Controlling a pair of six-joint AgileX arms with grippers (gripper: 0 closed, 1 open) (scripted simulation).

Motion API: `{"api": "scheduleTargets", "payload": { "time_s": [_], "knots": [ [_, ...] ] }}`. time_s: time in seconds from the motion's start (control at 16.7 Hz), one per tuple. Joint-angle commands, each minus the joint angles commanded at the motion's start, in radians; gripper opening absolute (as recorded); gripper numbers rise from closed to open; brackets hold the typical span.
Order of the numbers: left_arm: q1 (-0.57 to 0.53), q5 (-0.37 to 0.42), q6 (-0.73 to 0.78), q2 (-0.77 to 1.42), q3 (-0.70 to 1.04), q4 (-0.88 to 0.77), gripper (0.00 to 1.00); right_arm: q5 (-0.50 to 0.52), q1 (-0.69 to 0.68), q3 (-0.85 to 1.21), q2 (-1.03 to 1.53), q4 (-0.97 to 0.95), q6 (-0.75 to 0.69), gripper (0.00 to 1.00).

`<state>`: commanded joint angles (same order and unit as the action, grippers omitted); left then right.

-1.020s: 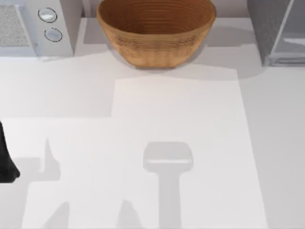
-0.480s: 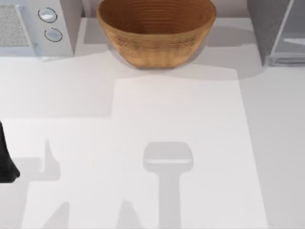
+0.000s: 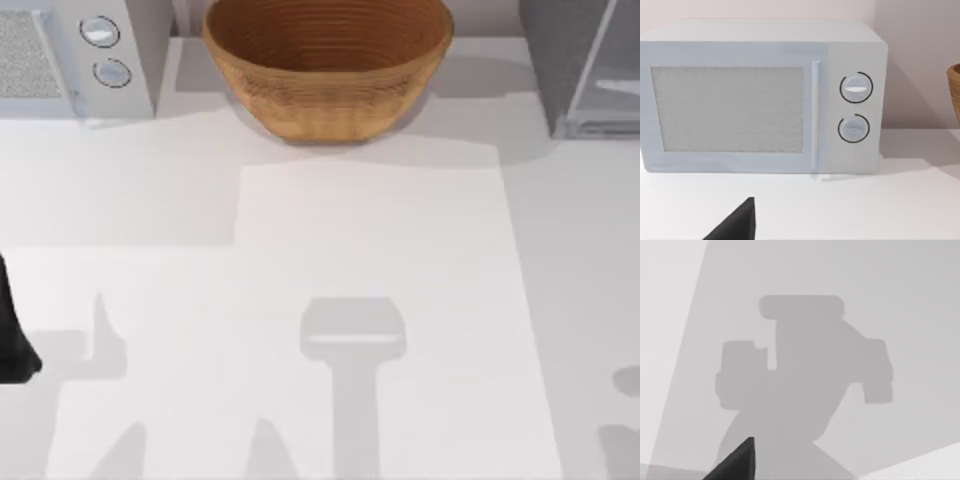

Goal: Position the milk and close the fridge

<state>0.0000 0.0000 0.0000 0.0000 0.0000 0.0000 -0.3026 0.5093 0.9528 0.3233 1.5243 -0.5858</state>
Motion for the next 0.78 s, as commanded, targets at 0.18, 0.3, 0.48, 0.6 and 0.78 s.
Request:
{"api": "scheduleTargets", "payload": {
  "time_s": [0.18,0.3,0.48,0.6,0.78],
  "knots": [
    [0.0,0.0,0.0,0.0,0.0,0.0,1.0,-0.15,0.293,0.116,0.33,0.018,-0.339,1.0],
    [0.0,0.0,0.0,0.0,0.0,0.0,1.0,-0.251,0.491,0.185,0.563,0.024,-0.574,1.0],
    [0.0,0.0,0.0,0.0,0.0,0.0,1.0,-0.391,0.772,0.269,0.902,0.022,-0.907,1.0],
    [0.0,0.0,0.0,0.0,0.0,0.0,1.0,-0.472,0.939,0.312,1.1,0.013,-1.097,1.0],
    [0.0,0.0,0.0,0.0,0.0,0.0,1.0,-0.567,1.14,0.357,1.329,-0.005,-1.315,1.0]
  ]
}}
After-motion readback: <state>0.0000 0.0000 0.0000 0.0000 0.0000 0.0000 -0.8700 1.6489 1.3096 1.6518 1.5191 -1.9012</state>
